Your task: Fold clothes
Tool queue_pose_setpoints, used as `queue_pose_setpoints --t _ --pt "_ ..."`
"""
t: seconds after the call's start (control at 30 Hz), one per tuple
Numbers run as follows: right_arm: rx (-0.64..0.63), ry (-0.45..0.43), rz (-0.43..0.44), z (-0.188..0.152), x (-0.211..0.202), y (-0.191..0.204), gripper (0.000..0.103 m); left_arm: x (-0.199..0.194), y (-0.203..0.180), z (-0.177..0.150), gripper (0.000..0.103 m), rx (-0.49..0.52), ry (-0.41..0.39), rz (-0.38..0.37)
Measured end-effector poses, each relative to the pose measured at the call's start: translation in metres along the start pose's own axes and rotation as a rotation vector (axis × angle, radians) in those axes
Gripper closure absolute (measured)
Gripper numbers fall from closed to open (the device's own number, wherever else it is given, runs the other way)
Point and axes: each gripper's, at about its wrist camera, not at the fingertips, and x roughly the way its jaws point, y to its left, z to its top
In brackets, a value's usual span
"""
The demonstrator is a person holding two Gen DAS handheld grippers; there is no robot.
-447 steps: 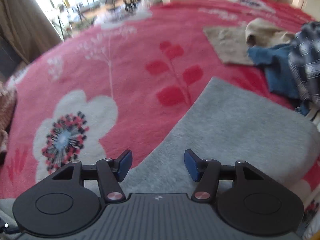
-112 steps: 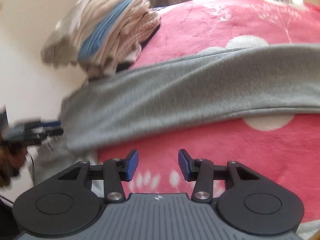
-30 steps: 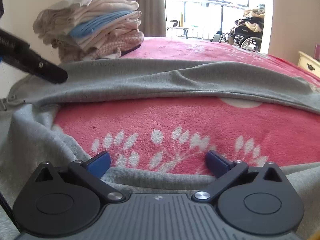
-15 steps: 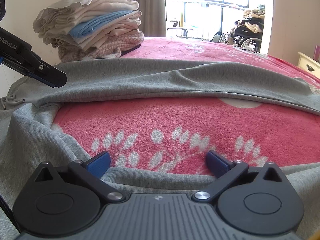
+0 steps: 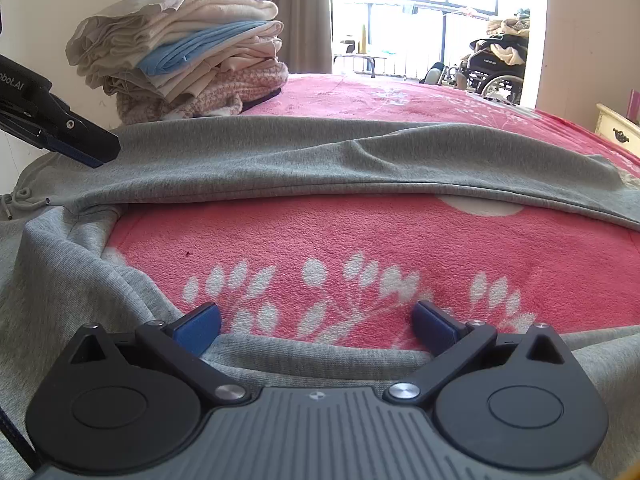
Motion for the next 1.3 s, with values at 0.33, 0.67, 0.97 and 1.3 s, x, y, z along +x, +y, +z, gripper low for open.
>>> queue_pose_setpoints --t 0.33,0.67,0.97,1.3 --pt "0.0 0.0 0.0 0.0003 -0.0002 0.0003 0.0 -0.0024 -0.0018 0.0001 0.051 -0.005 -0.003 0.004" --pt "0.0 0.0 0.0 0.0 0.0 0.0003 0.0 0.003 -0.0046 -0.0027 0.05 -0.003 0.015 -0.002" --pt "0.0 0.0 -0.001 -0.0001 0.0004 0.0004 0.0 0.0041 -0.0014 -0.0057 0.05 -0.016 0.02 -0.003" --pt "0.0 0.001 -0.001 0.0 0.0007 0.0006 0.0 0.0017 0.0011 -0.0049 0.05 -0.019 0.016 -0.001"
